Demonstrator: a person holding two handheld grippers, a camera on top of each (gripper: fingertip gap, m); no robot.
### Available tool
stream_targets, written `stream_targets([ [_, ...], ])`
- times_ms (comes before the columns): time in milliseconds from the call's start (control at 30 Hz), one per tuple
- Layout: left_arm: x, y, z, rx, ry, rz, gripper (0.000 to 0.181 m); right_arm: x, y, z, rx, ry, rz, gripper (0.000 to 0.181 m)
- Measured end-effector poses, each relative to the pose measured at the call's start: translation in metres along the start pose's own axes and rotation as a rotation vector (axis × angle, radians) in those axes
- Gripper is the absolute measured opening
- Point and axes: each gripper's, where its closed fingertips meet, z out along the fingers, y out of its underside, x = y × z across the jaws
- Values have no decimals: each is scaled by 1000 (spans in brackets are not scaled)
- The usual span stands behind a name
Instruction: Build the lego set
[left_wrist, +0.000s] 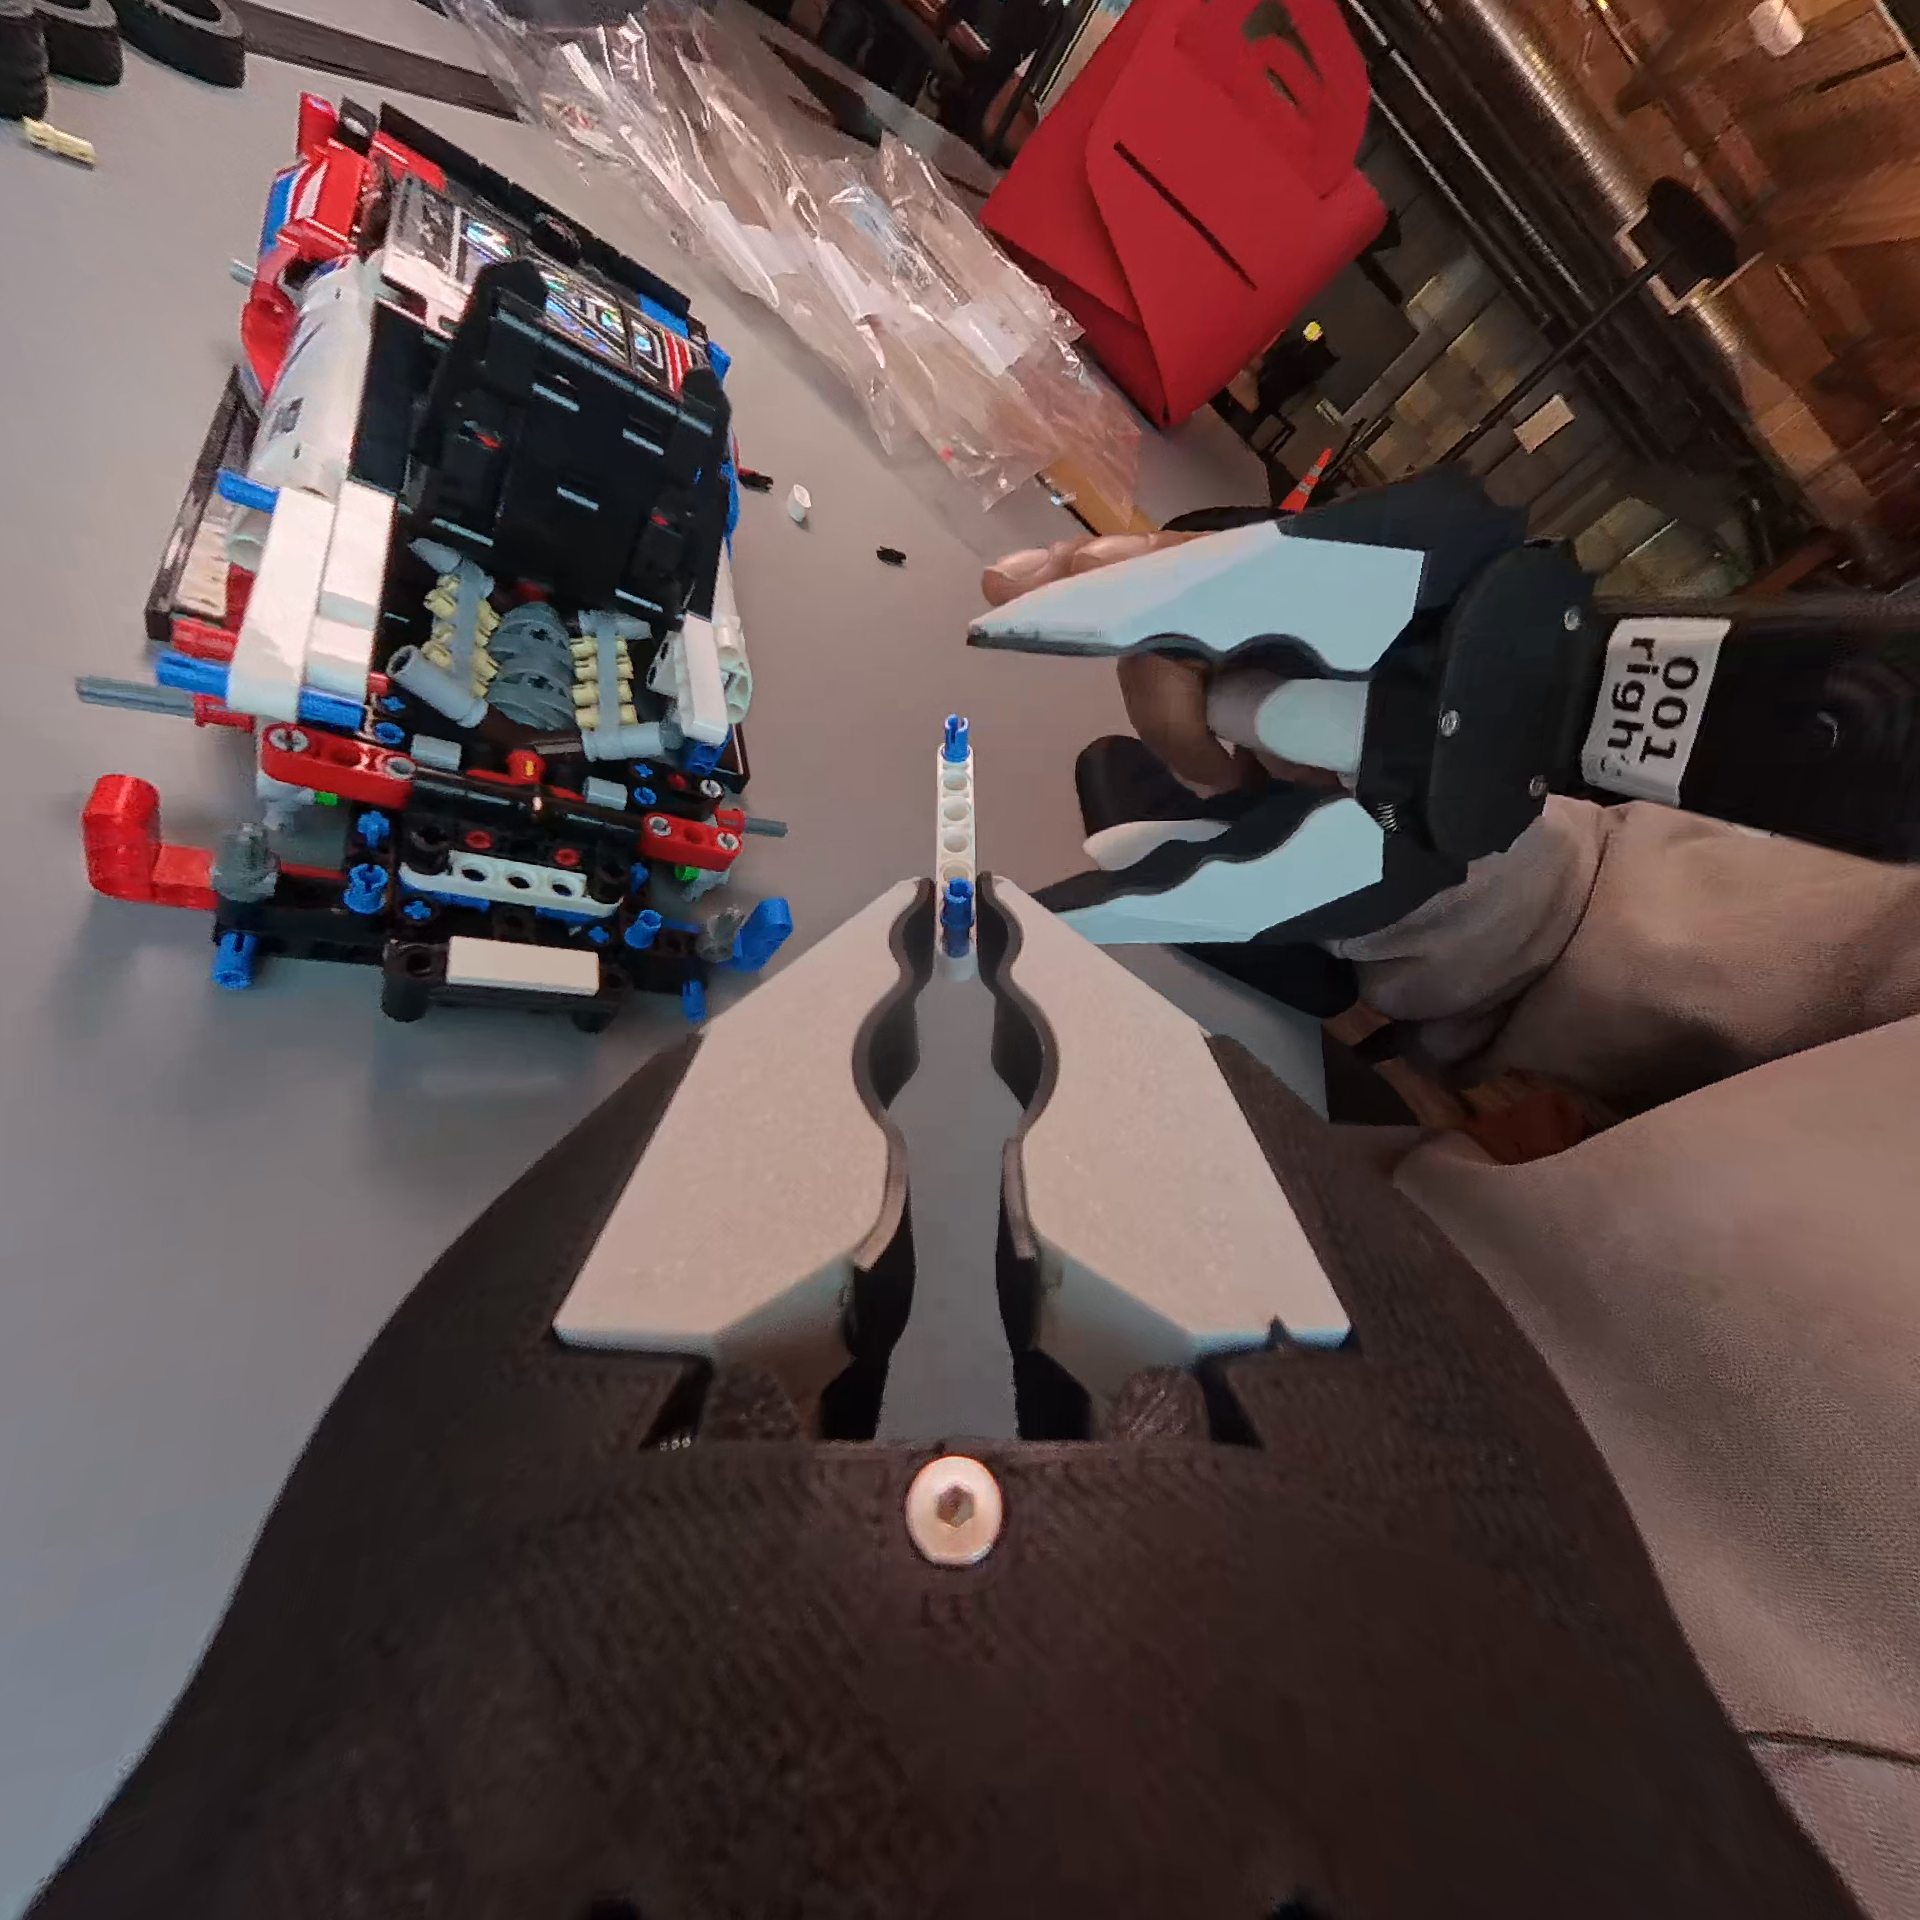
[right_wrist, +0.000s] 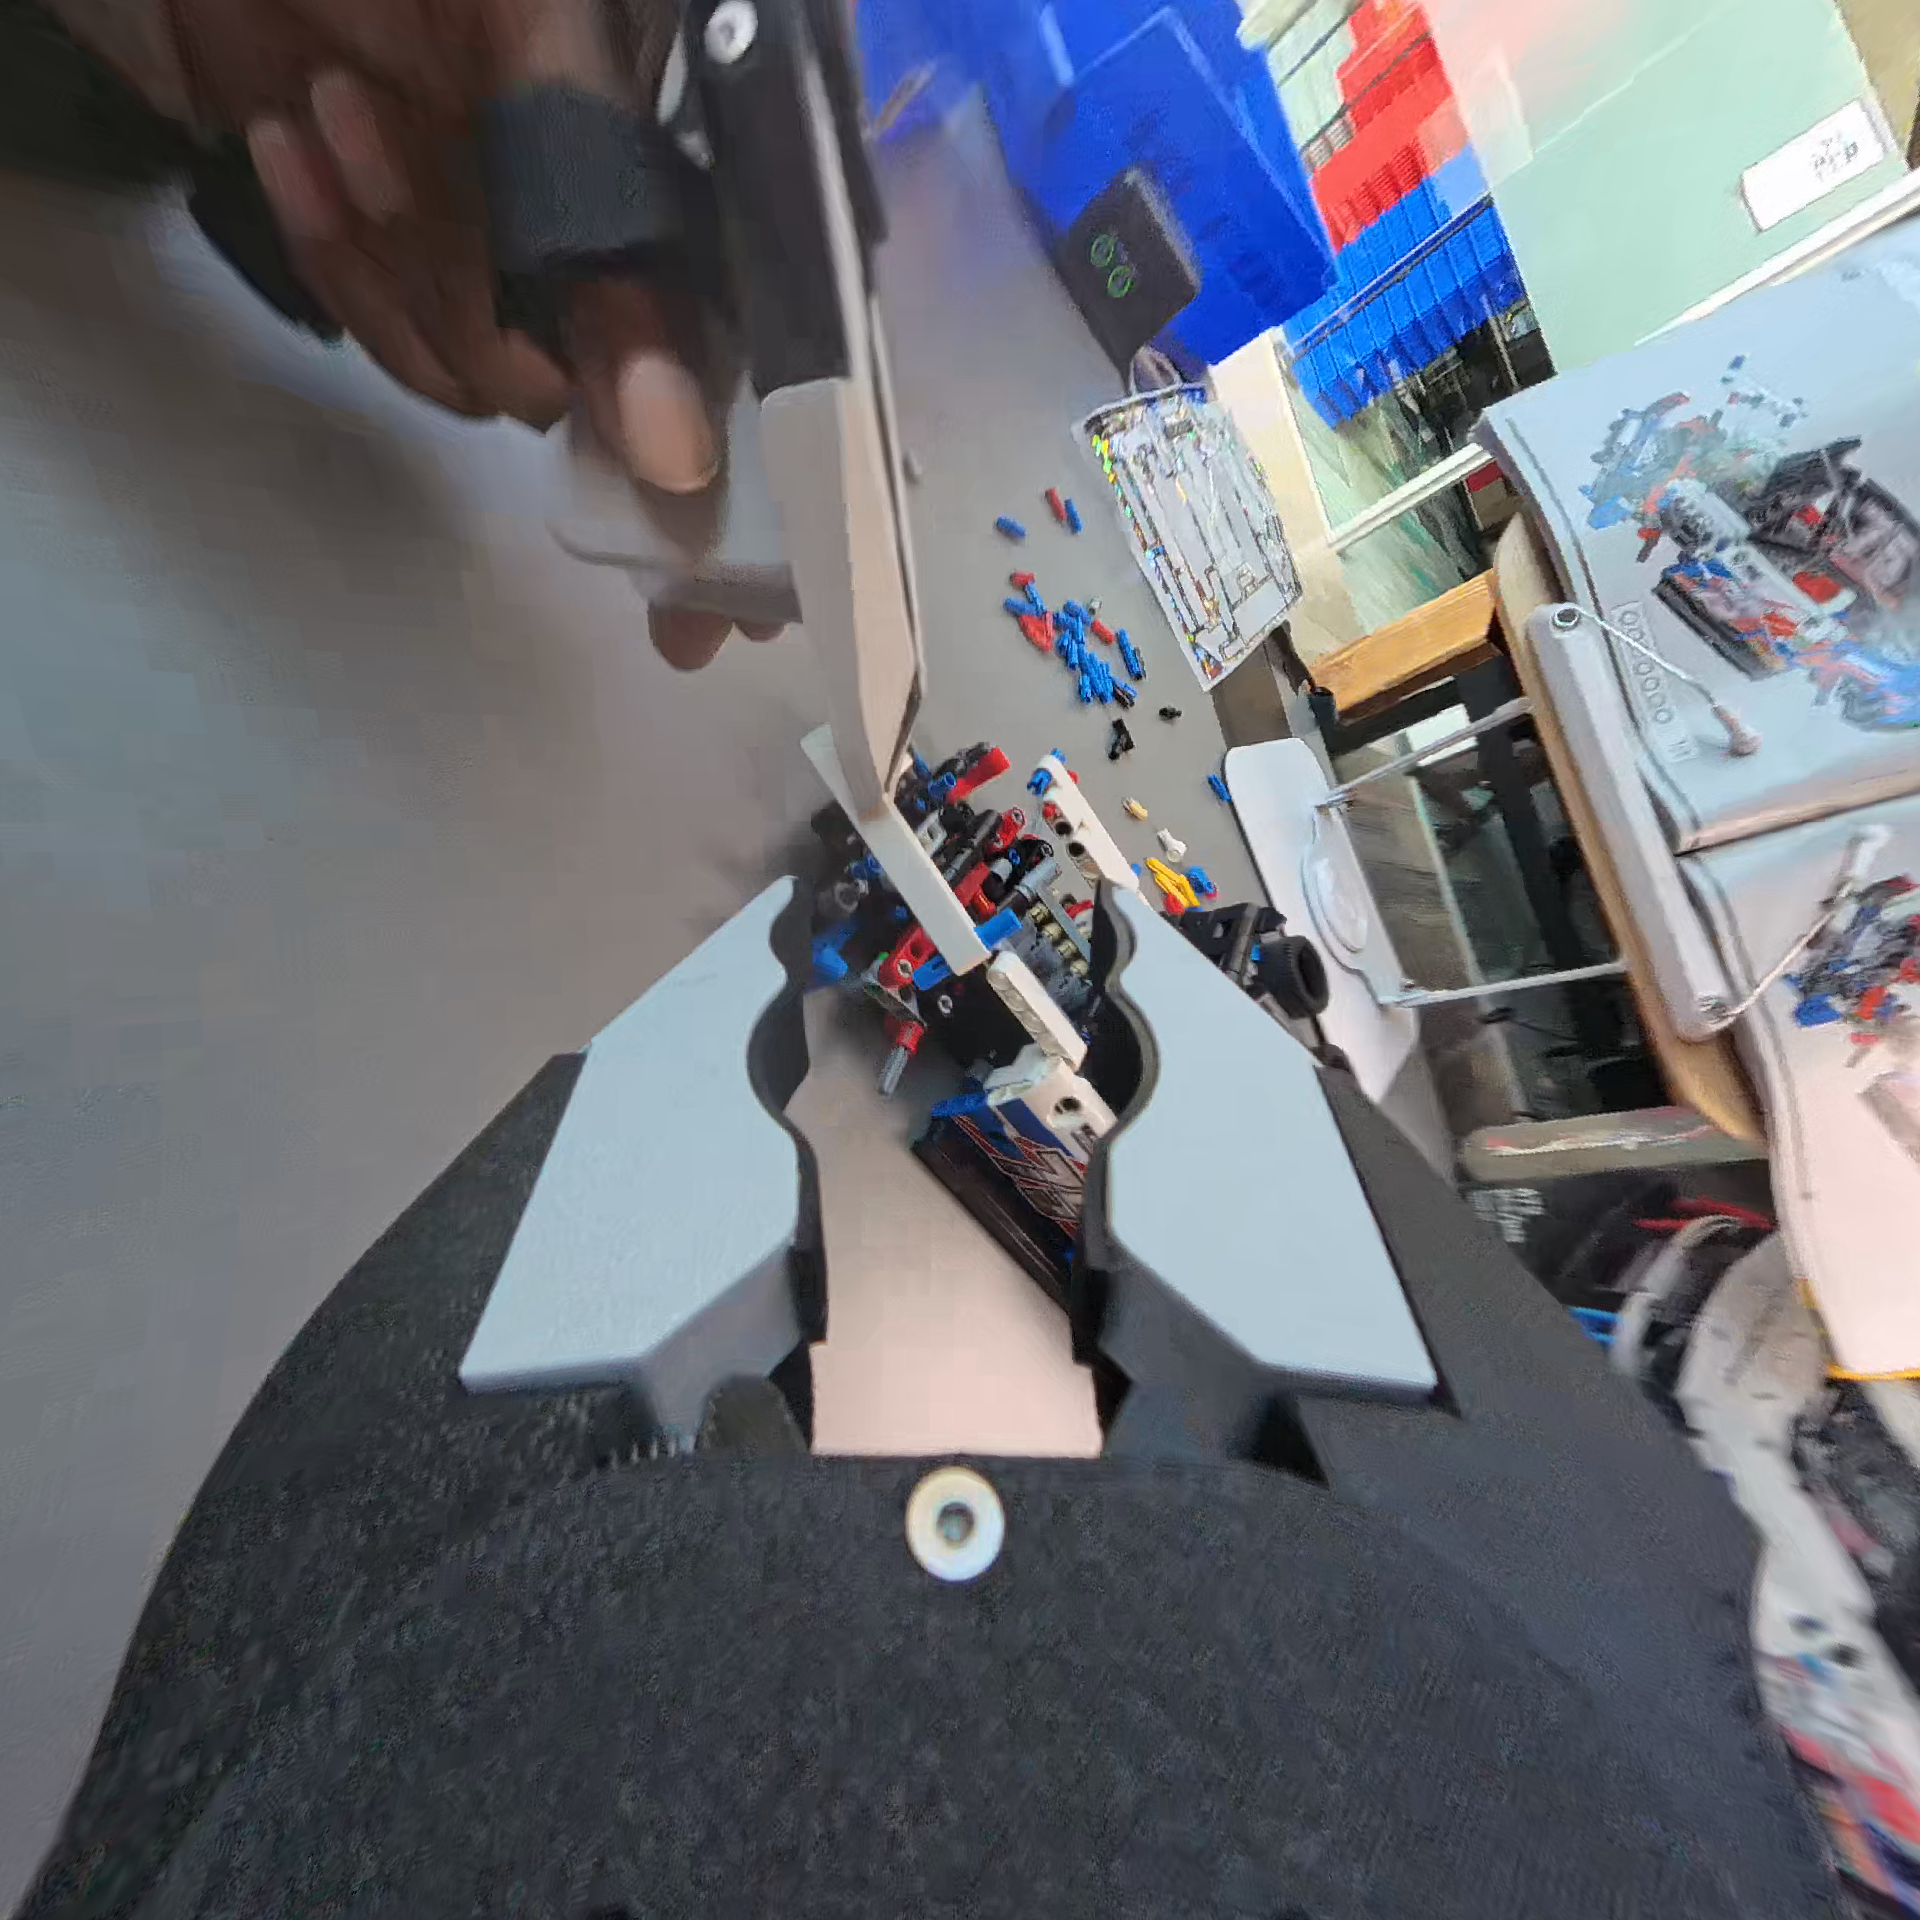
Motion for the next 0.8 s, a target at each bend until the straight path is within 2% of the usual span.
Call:
stream_targets([
  [67, -1, -4, -4, 25, 8, 22, 6, 6, -1, -8, 95, -23, 183, 55],
  [133, 12, -12, -8, 83, 89, 40, 6, 9, 0, -13, 188, -61, 433, 52],
  [200, 30, -23, -12, 169, 210, 63, 5, 9, -7, -19, 321, -179, 754, 47],
  [267, 49, -32, -17, 252, 338, 65, 5, 13, -24, -29, 497, -310, 992, 39],
  [333, 62, -38, -21, 320, 425, 53, 5, 17, -44, -38, 636, -416, 1117, 31],
  [400, 69, -39, -19, 336, 463, 55, 5, 18, -60, -43, 719, -455, 1126, 22],
  [467, 72, -38, -16, 335, 472, 68, 6, 23, -68, -45, 755, -414, 1084, 4],
  [533, 63, -41, -13, 339, 409, 39, 11, 27, -65, -42, 718, -321, 979, 4],
  [567, 48, -41, -9, 326, 325, 9, 22, 31, -59, -40, 668, -231, 882, 5],
  [600, 36, -42, -10, 323, 273, -28, 28, 35, -53, -39, 613, -118, 750, 5],
  [700, 25, -47, -17, 341, 285, -170, 38, 52, -26, -31, 308, 275, 231, 5],
  [800, 32, -42, -7, 310, 272, -192, 39, 51, -4, -15, 30, 470, -190, 5],
])
